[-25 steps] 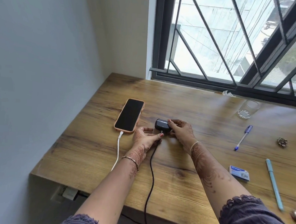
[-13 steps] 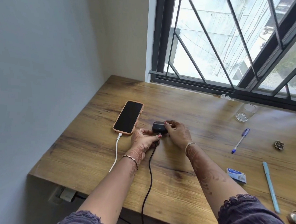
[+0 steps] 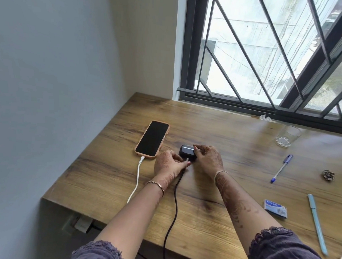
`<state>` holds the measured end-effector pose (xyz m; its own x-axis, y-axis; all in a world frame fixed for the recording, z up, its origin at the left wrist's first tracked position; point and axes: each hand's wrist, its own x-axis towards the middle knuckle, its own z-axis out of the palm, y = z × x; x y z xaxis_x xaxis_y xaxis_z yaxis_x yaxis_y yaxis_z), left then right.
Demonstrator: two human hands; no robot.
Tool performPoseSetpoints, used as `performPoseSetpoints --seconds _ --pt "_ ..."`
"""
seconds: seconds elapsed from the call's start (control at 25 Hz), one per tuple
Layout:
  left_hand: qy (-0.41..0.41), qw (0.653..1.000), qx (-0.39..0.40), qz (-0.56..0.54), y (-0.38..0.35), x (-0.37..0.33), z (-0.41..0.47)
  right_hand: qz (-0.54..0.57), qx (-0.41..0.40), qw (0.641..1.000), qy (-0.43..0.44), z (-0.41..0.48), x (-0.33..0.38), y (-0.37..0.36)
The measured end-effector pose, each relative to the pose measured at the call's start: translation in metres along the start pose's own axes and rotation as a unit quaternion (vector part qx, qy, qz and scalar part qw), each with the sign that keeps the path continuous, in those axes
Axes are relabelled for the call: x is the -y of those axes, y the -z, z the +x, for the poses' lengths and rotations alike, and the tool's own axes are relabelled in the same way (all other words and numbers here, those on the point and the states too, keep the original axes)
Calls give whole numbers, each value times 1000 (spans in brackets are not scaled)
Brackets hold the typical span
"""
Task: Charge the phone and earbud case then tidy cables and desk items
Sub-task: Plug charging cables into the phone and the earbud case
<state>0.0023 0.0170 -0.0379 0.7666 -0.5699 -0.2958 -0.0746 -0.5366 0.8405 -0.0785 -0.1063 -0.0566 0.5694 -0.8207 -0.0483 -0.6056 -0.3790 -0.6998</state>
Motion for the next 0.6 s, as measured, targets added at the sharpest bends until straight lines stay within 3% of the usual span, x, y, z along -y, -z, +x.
performPoseSetpoints --seconds 0.2,0.6 --pt "-14 998 -31 -58 6 -1 -7 52 -67 996 -17 -5 6 4" --pt "-40 990 -66 -117 64 37 -39 54 -152 984 76 -78 34 -23"
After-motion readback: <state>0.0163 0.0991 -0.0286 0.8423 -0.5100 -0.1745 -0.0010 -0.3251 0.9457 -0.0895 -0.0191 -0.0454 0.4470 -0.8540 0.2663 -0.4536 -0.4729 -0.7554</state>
